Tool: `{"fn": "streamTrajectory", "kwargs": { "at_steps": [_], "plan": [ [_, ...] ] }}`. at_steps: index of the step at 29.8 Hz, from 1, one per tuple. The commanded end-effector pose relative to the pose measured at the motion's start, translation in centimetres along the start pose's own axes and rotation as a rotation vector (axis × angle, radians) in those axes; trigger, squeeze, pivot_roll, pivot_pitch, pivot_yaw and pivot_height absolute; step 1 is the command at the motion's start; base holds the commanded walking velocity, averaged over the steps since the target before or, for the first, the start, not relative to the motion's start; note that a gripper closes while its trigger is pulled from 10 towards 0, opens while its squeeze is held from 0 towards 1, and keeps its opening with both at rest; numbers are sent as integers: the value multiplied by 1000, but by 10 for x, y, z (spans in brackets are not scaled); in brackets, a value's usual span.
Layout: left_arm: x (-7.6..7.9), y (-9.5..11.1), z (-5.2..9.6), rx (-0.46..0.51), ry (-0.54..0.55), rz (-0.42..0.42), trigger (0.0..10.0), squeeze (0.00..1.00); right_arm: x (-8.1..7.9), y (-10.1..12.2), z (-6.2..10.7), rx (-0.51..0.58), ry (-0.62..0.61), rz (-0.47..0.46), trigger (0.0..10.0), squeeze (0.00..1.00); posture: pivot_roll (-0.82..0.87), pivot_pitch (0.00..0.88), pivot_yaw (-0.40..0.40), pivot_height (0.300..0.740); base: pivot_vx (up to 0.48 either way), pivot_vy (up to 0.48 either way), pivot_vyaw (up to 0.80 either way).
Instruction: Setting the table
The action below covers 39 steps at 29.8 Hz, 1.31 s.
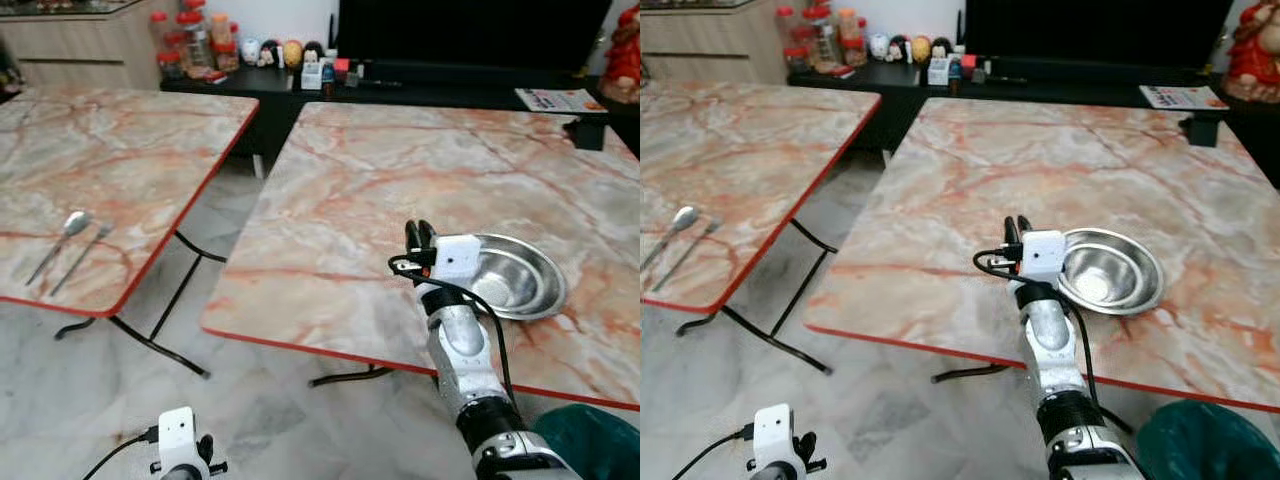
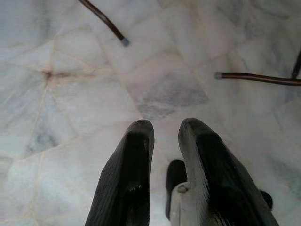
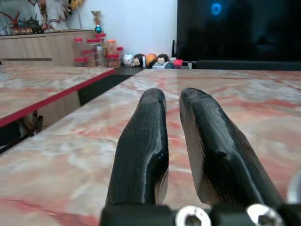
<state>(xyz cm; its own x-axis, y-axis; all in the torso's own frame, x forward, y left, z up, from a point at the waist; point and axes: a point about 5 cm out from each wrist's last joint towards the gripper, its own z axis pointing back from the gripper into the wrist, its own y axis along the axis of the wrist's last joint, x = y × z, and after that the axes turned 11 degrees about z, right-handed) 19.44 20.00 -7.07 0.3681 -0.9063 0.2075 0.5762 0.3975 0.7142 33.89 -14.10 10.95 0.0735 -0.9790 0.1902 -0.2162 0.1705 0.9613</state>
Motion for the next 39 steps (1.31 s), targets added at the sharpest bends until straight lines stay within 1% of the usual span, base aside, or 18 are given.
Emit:
{"fn": "streamTrajectory", "kwargs": {
  "at_steps": [1, 2, 4, 6, 9, 11, 13, 15, 17, 18, 19, 20, 29, 31, 33, 39],
  "plan": [
    [-4, 0, 1, -2, 11, 15, 10000, 0, -5, 0, 4, 3, 11, -5, 10000, 0, 19, 11, 46, 740, 0, 409, 0],
    [-4, 0, 0, -1, 11, 17, 10000, 0, -7, -4, 7, -12, 19, -2, 10000, 0, 20, 13, 46, 740, 0, 409, 0],
    [-4, 0, 0, 0, 12, 18, 10000, 0, -8, -6, 9, -19, 22, 0, 10000, 0, 20, 18, 46, 740, 0, 416, 0],
    [-5, 1, 0, 2, 16, 21, 10000, 0, -10, -13, 17, -36, 39, 13, 10000, 0, 18, 20, 46, 740, 0, 411, 0],
    [-6, 0, 1, 1, 19, 21, 10000, 0, -11, -21, 24, -63, 48, 23, 10000, 0, 15, 24, 45, 740, 0, 409, 0],
    [-6, 0, 1, 0, 21, 23, 10000, 0, -9, -33, 34, -117, 54, 39, 10000, 0, 14, 26, 44, 740, 0, 412, 0],
    [-6, 0, 1, 0, 22, 23, 10000, 0, -9, -38, 38, -135, 61, 42, 10000, 0, 14, 30, 43, 740, 0, 409, 0],
    [-6, -1, 1, -1, 22, 25, 10000, 0, -9, -49, 48, -184, 76, 63, 10000, 0, 16, 32, 41, 740, 0, 411, 0],
    [-6, -1, 1, -1, 22, 25, 10000, 0, -9, -49, 48, -184, 76, 63, 10000, 0, 16, 32, 41, 740, 0, 412, 0],
    [-7, -1, 1, 0, 24, 27, 10000, 0, -7, -55, 56, -209, 76, 81, 10000, 0, 19, 35, 40, 740, 0, 409, 0],
    [-7, -1, 1, 0, 24, 27, 10000, 0, -7, -55, 56, -209, 76, 81, 10000, 0, 19, 35, 40, 740, 0, 409, 0],
    [-8, -1, 1, 0, 27, 29, 10000, 0, -4, -57, 61, -212, 67, 86, 10000, 0, 21, 37, 41, 740, 0, 412, 0],
    [-12, -1, 2, 3, 35, 31, 10000, 0, 0, -59, 68, -198, 51, 114, 10000, 0, 24, 44, 42, 740, 0, 412, 0],
    [-12, -1, 2, 4, 36, 31, 10000, 0, 1, -62, 71, -214, 46, 114, 10000, 0, 25, 43, 42, 740, 0, 412, 0],
    [-12, -1, 2, 5, 36, 31, 10000, 0, 4, -72, 81, -267, 38, 119, 10000, 0, 25, 45, 41, 740, 0, 412, 0],
    [-14, -2, 3, 0, 35, 26, 10000, 0, 8, -86, 97, -348, 28, 120, 10000, 0, 26, 46, 43, 740, 0, 414, 0]
  ]
}}
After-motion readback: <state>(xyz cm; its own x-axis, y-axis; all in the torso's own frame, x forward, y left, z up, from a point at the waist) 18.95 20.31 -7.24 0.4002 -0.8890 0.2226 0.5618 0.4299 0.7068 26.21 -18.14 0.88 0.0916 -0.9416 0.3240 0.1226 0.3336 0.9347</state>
